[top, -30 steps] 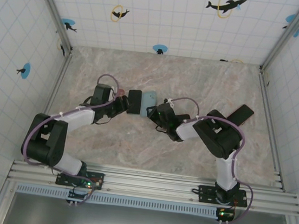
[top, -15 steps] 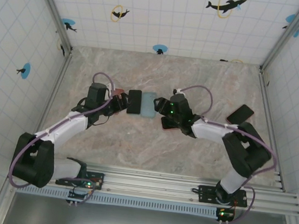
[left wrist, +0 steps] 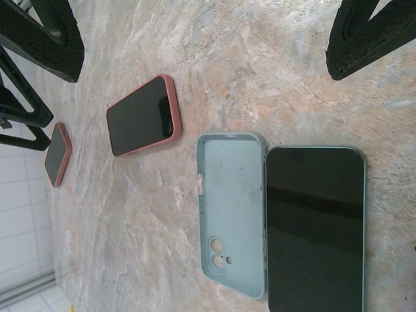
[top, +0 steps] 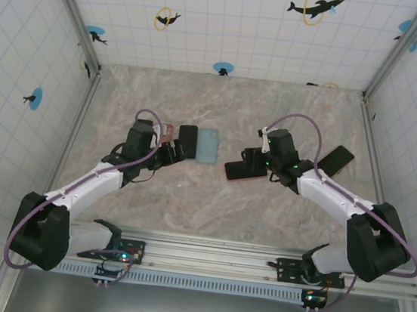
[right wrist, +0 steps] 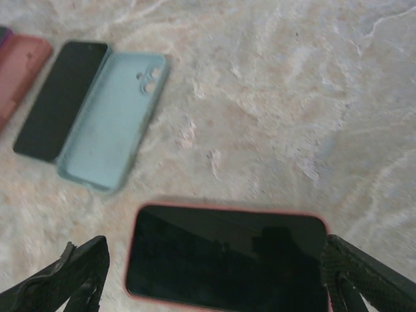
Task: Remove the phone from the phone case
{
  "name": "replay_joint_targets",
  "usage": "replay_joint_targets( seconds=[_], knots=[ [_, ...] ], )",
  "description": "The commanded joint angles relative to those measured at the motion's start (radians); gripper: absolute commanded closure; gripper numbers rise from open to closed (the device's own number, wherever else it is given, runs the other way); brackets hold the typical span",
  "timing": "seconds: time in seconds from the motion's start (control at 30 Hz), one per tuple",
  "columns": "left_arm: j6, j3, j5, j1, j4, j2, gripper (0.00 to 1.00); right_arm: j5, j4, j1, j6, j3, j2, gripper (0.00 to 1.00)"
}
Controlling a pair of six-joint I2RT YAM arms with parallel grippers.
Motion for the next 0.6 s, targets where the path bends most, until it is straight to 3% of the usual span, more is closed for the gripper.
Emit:
replay_joint_targets(
  seconds=[0.0, 0.3, 0.57],
  knots=[
    [0.045, 0.02, -0.002, -0.005, -0.037, -0.003, 0.02, -0.021, -0.131, -0.007, -0.111, -0.009, -0.047, 0.13],
    [0.076, 0.029, 0.004, -0.004, -0.047, 0.01, 0.02, -0.06, -0.209, -0.026, 0.094, -0.024, -0.096, 0.13],
    [0.089, 0.018, 0.008, -0.005, -0.047, -0.001, 0.02, -0.089, -0.225, -0.022, 0.133, -0.06, -0.129, 0.13]
  ],
)
